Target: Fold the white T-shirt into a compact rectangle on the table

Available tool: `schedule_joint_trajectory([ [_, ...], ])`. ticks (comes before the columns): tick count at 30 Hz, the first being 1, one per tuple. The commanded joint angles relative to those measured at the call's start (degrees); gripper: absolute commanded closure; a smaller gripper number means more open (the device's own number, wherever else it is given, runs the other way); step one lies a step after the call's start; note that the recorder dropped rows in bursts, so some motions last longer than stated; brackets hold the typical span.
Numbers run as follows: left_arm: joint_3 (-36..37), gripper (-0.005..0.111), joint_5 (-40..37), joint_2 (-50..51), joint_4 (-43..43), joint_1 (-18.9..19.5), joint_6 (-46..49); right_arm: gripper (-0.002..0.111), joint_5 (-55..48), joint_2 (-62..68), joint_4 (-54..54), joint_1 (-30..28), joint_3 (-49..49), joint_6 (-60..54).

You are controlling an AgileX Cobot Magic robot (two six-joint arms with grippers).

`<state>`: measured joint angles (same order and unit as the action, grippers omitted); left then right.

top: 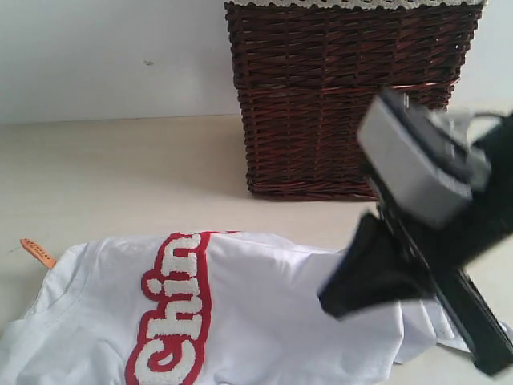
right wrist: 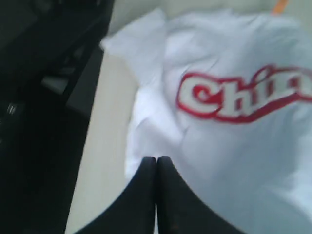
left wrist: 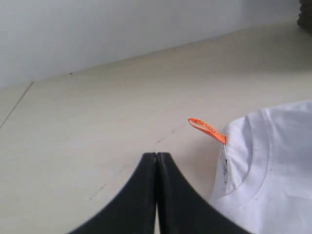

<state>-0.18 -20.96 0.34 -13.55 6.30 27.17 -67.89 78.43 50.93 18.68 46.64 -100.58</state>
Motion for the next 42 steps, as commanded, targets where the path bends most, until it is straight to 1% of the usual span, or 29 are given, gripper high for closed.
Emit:
schedule_joint_trajectory([
  [1, 0.2, 0.107, 0.1, -0.3, -0.2, -0.3, -0.2, 0.103, -0.9, 0.7, -11.9, 0.0, -7.4, -9.8],
  [3, 0.2, 0.107, 0.1, -0.3, -0.2, -0.3, -0.2, 0.095, 0.6, 1.0, -15.5, 0.0, -9.8, -10.3],
  [8, 0.2, 0.107, 0.1, -0.3, -0.2, -0.3, -0.2, 0.069, 8.1, 2.0, -15.7, 0.0, -11.5, -9.0],
  [10, 0.2, 0.107, 0.1, -0.3, -0.2, -0.3, -0.2, 0.063, 11.5, 3.9, -15.5, 0.0, -11.5, -7.7],
  [16, 0.2, 0.107, 0.1, -0.3, -0.2, -0.3, -0.2, 0.062, 24.8, 13.1, -15.3, 0.0, -11.5, -5.7],
  [21, 0.2, 0.107, 0.1, -0.3, -0.2, -0.3, -0.2, 0.062, 30.5, 20.0, -15.3, 0.0, -10.7, -5.7],
  [24, 0.2, 0.107, 0.1, -0.3, -0.2, -0.3, -0.2, 0.063, 31.9, 22.1, -15.3, 0.0, -9.6, -5.7],
  [25, 0.2, 0.107, 0.1, -0.3, -0.2, -0.3, -0.2, 0.065, 32.4, 22.2, -15.3, 0.0, -9.3, -5.7],
  [26, 0.2, 0.107, 0.1, -0.3, -0.2, -0.3, -0.2, 0.070, 32.5, 22.3, -15.3, 0.0, -9.1, -5.7],
  [28, 0.2, 0.107, 0.1, -0.3, -0.2, -0.3, -0.2, 0.084, 33.2, 22.3, -15.2, 0.0, -8.8, -5.7],
  [29, 0.2, 0.107, 0.1, -0.3, -0.2, -0.3, -0.2, 0.091, 33.6, 22.3, -15.2, 0.0, -8.8, -5.7],
  [30, 0.2, 0.107, 0.1, -0.3, -0.2, -0.3, -0.2, 0.101, 33.8, 22.3, -15.2, 0.0, -8.8, -5.7],
  [31, 0.2, 0.107, 0.1, -0.3, -0.2, -0.3, -0.2, 0.107, 33.8, 22.3, -15.2, 0.0, -8.8, -5.7],
  [34, 0.2, 0.107, 0.1, -0.3, -0.2, -0.3, -0.2, 0.108, 31.9, 21.7, -15.8, 0.0, -8.8, -5.7],
  [37, 0.2, 0.107, 0.1, -0.3, -0.2, -0.3, -0.2, 0.108, 27.4, 19.5, -17.5, 0.0, -8.8, -5.8],
  [40, 0.2, 0.107, 0.1, -0.3, -0.2, -0.3, -0.2, 0.108, 17.5, 15.2, -19.7, 0.0, -7.6, -5.8],
  [42, 0.2, 0.107, 0.1, -0.3, -0.2, -0.3, -0.2, 0.108, 7.9, 12.0, -20.0, 0.0, -6.1, -5.8],
])
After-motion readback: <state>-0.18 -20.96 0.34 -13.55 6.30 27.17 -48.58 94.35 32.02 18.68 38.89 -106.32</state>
